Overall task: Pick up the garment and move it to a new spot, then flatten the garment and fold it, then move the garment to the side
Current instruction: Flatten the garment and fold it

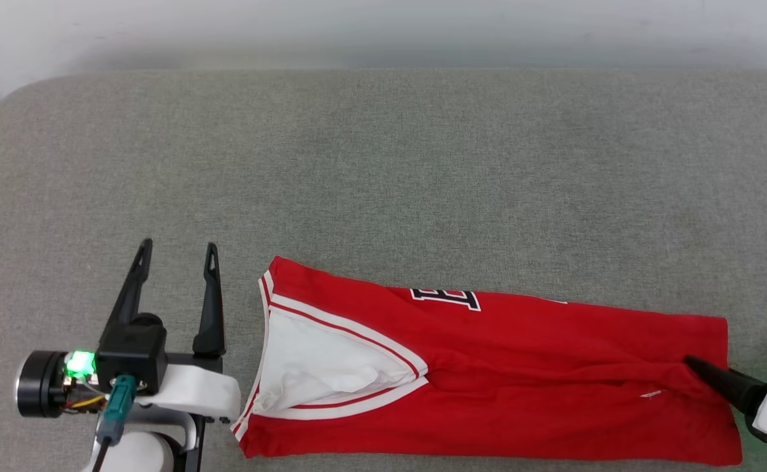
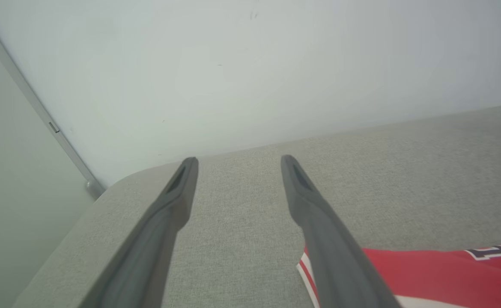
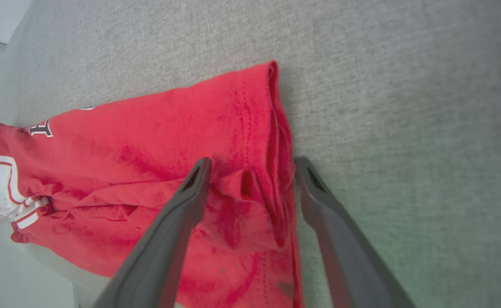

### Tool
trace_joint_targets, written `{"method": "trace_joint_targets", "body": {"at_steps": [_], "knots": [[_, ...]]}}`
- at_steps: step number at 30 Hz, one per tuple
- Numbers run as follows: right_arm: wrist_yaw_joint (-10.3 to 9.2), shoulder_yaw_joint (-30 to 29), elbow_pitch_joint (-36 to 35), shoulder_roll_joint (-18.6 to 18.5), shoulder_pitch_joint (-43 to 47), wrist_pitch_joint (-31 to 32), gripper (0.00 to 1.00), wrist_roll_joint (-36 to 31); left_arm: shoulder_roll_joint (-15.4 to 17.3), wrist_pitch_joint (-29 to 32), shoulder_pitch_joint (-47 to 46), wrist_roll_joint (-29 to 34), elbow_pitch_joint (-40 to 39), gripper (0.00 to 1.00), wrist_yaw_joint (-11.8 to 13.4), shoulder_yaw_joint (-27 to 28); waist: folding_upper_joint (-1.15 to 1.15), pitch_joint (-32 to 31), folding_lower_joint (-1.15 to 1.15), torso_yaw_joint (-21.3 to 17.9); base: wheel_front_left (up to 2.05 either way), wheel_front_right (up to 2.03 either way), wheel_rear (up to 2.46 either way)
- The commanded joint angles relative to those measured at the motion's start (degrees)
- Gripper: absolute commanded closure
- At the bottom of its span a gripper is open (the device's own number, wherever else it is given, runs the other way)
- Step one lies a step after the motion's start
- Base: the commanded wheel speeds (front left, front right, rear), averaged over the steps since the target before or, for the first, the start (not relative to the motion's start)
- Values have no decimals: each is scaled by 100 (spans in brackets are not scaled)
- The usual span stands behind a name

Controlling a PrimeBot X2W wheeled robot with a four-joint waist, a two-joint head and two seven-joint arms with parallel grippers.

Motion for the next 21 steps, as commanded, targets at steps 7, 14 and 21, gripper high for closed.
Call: {"method": "trace_joint_targets", "body": {"at_steps": [7,14,21], "knots": [[-3,590,277,417,300,473,0,258,-725,-25,729,776,-38,0,-235,883,0,-49,0,67,0,0,0],[-3,975,288,579,399,601,0,351,-1361,-21,1232,1452,-9,0,-528,1637,0,-87,0,94,0,0,0],[-4,914,253,374,233,313,100,315,-1904,-20,1618,2075,-55,0,-783,2157,0,-150,0,111,0,0,0]]}}
